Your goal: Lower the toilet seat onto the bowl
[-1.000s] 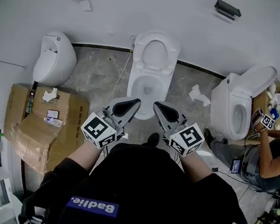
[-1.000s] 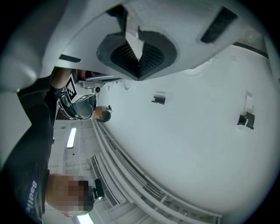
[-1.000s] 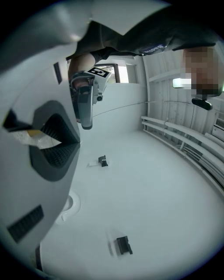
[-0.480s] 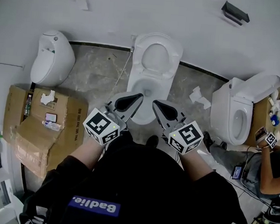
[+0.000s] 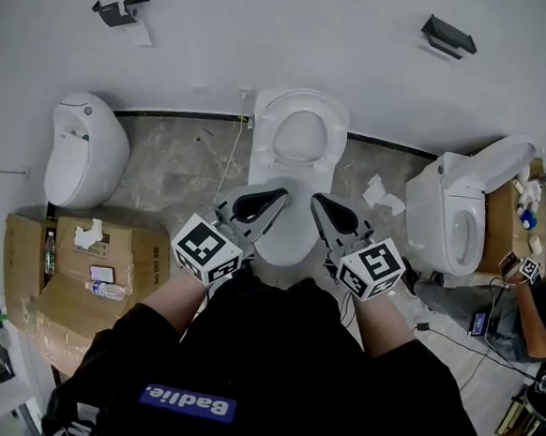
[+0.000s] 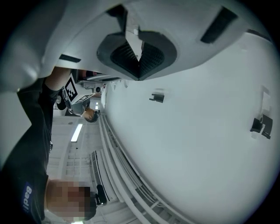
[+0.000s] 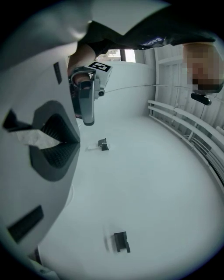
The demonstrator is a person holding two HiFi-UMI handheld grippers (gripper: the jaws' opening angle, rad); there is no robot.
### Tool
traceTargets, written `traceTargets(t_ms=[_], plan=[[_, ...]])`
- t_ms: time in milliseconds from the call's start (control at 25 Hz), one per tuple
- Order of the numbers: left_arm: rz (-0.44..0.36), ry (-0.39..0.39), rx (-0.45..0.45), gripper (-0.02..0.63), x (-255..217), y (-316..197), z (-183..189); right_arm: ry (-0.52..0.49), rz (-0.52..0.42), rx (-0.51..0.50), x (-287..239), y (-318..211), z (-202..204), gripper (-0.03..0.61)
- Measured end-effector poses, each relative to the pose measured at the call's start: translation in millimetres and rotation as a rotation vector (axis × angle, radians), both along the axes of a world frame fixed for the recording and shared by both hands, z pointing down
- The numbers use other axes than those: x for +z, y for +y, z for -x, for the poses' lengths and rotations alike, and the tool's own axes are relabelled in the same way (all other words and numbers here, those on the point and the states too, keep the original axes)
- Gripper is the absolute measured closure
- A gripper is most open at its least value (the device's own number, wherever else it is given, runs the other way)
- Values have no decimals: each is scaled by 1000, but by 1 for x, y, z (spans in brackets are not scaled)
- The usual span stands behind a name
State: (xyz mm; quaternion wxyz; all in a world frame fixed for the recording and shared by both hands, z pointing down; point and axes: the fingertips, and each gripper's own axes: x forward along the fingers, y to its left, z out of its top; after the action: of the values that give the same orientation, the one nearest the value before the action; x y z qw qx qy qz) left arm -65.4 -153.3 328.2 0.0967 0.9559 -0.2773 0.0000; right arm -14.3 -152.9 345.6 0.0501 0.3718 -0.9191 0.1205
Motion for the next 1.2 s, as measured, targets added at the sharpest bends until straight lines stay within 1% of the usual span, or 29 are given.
traceTargets(t_ms=[160, 280, 520, 760, 960, 1200], plan=[[0, 3, 11, 598, 3, -21, -1, 6, -2, 27, 0, -23, -1, 551], [0, -3, -5, 598, 6, -40, -8, 3, -1, 9, 3, -37, -7, 551], [15, -24, -94, 598, 23, -86, -21, 3, 15, -51, 20, -74, -23, 551], [40, -61, -165, 598, 50, -132, -23, 11, 79, -87, 49, -113, -40, 551], [52, -93, -182, 597, 73, -167, -22, 1, 110, -86, 69, -149, -48, 551], [50, -112, -185, 597, 93, -203, -26, 13, 132, -105, 95, -189, -45, 551]])
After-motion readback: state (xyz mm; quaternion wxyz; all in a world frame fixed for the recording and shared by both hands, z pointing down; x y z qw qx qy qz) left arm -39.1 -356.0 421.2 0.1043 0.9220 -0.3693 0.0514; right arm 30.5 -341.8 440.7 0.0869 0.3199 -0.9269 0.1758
